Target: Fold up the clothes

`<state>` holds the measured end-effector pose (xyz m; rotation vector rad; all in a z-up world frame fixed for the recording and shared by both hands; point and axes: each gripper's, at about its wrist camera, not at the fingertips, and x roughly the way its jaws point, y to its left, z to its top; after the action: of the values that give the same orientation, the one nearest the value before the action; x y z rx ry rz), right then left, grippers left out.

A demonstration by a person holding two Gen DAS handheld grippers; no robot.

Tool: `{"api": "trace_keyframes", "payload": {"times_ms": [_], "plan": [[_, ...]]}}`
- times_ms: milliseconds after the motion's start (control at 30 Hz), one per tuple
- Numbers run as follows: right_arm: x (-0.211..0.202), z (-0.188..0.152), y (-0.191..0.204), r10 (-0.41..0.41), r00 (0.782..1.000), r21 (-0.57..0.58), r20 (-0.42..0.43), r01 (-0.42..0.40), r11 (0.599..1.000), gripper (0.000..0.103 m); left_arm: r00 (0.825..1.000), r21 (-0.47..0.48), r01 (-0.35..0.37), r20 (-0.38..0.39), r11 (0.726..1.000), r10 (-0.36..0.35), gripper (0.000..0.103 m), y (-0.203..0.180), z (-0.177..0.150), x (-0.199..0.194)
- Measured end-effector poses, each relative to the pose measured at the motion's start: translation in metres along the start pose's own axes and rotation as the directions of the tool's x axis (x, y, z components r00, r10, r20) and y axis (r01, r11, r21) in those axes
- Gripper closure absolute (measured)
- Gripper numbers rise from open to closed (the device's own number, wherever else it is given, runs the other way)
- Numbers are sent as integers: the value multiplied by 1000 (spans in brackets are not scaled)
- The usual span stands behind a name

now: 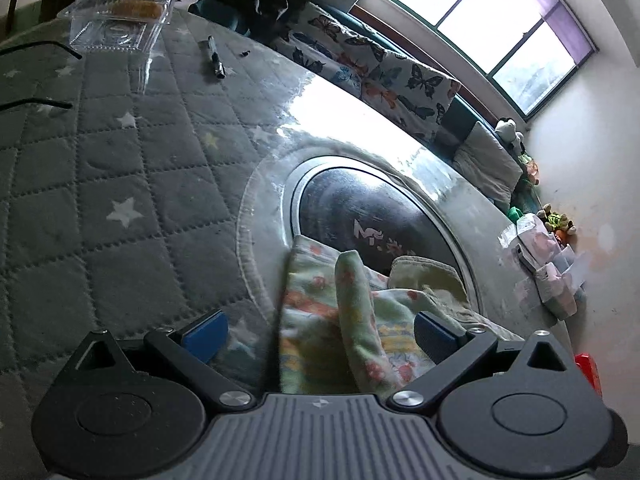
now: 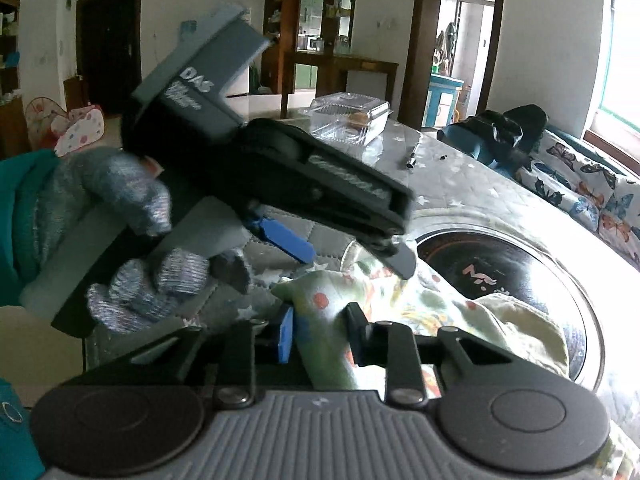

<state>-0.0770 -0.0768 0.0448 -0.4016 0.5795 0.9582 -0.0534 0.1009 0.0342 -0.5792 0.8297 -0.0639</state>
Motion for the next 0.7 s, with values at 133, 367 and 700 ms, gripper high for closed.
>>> {"api": "trace_keyframes", "payload": {"times_ms": [133, 367, 700], "plan": [[-1, -3, 0, 8, 1000, 0, 3, -8, 1000, 77, 999, -9, 24, -23, 1000, -24, 24, -5, 2, 5], [-8, -5, -2, 8, 1000, 12, 31, -8, 1000, 78, 997, -118, 49, -47, 992, -55, 50, 5, 2, 7], [-11, -5, -5, -3, 998, 17, 57, 2, 1000, 79, 987, -263, 138, -49, 955, -156, 22, 31, -7, -10]]}}
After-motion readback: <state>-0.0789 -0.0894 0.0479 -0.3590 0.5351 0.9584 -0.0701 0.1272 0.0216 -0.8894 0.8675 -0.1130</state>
